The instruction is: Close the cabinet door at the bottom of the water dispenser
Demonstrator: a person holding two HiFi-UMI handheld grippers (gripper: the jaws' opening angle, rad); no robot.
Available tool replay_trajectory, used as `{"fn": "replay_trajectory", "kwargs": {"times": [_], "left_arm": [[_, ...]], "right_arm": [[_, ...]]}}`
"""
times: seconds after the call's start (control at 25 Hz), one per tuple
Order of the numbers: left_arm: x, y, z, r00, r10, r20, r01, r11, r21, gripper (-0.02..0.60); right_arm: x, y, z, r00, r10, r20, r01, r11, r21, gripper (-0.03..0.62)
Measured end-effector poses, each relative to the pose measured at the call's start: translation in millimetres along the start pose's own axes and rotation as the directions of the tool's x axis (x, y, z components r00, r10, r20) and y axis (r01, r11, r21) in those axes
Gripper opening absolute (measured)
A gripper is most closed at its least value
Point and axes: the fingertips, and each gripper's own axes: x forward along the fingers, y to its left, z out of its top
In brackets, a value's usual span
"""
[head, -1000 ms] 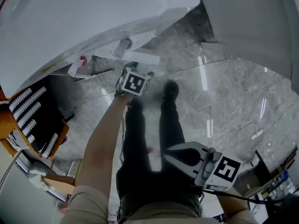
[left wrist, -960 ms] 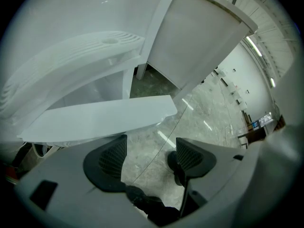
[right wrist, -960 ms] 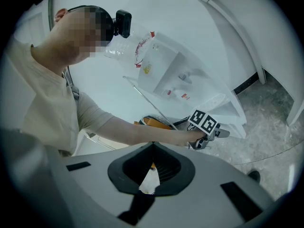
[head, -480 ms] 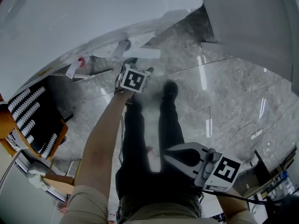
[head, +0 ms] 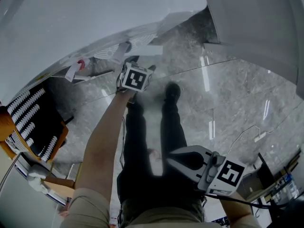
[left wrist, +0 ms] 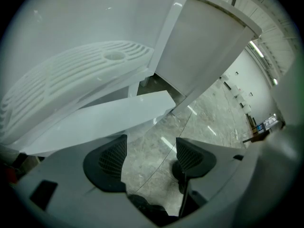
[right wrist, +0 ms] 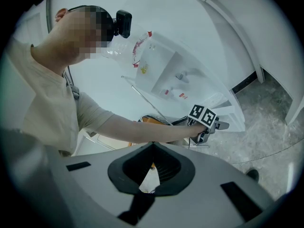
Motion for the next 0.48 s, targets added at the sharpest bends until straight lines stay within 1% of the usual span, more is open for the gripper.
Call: {"fn": "replay_trajectory", "kwargs": {"times": [0.28, 0.48], "left_arm": [[0.1, 7.9, 9.2, 0.999, 0.025, 0.029, -0.025, 1.000, -0.007, 0.313], [-0.3, 14.3, 14.3, 0.998, 0.037, 0.042, -0.036, 0.999, -0.008, 0.311]], "right_arm": [[-4.7, -3.5, -0.9, 1.000, -0.011, -0.002, 0.011, 1.000, 0.003, 0.015], [-1.5, -2.9, -0.4, 1.000, -0.005, -0.004, 0.005, 1.000, 0.003, 0.015]]}}
